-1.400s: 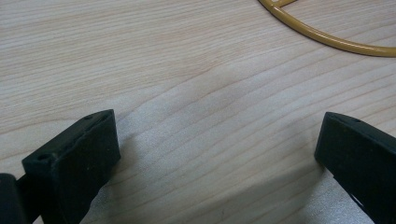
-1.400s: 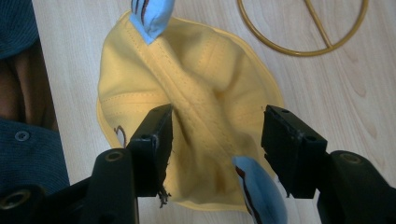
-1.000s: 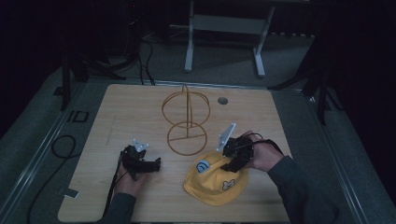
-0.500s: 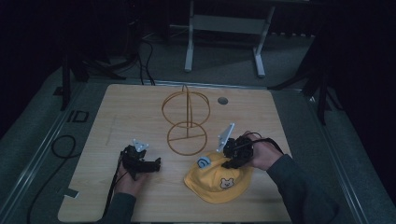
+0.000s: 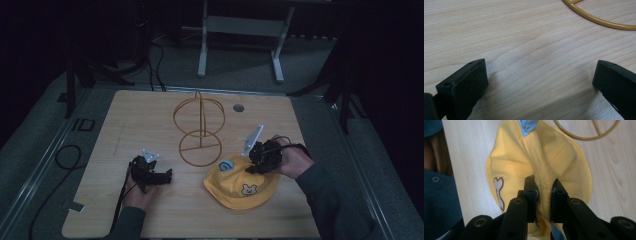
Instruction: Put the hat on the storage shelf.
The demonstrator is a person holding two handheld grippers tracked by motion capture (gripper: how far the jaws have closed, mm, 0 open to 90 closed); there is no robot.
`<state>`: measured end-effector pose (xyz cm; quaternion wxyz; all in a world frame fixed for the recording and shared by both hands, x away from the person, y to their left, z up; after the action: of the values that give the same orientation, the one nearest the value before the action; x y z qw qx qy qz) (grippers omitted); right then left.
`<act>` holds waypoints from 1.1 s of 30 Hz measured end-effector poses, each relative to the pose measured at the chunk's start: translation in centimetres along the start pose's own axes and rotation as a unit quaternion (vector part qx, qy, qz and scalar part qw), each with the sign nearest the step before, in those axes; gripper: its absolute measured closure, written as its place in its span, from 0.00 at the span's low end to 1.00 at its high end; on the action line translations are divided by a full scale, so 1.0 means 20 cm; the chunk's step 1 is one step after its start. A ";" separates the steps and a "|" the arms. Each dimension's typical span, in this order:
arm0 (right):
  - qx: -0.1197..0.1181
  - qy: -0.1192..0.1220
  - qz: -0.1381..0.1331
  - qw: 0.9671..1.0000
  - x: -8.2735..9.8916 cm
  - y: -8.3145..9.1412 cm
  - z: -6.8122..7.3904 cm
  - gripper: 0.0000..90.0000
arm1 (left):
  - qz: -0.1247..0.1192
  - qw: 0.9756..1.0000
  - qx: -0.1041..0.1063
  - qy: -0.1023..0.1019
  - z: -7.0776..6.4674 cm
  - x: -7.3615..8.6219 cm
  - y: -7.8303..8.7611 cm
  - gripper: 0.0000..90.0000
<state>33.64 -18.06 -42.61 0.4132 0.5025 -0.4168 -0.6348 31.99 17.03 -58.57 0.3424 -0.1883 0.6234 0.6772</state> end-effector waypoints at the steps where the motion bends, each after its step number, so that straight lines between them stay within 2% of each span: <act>1: 0.002 -0.004 -0.001 1.000 0.00 0.01 0.00 0.88 | 0.000 1.000 0.000 0.000 0.00 0.00 0.00 0.00; 11: 0.016 -0.025 -0.025 0.999 0.04 0.13 -0.03 0.89 | 0.000 1.000 0.000 0.000 0.00 0.00 0.00 0.00; 15: 0.022 -0.032 -0.027 0.999 0.05 0.18 -0.04 0.89 | 0.000 1.000 0.000 0.001 0.00 0.00 0.00 0.00; 20: 0.021 -0.048 -0.038 0.998 0.07 0.23 -0.07 0.89 | -0.001 1.000 0.000 0.002 0.00 0.00 0.00 0.00; 33: 0.043 -0.088 -0.064 0.993 0.14 0.37 -0.18 0.89 | 0.000 1.000 0.000 0.001 0.00 0.00 0.00 0.00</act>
<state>37.50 -23.39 -37.07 0.3113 0.4877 -0.4456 -0.6831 32.00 17.02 -58.57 0.3421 -0.1893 0.6234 0.6771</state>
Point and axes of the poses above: each handheld gripper's, and its own axes: y roughly backward along the jaws, x roughly out of its underside, z roughly to its left, the point moved 1 cm from there along -y, roughly forward along the jaws, and after that the axes turned 12 degrees about -x, right-handed, at the moved point
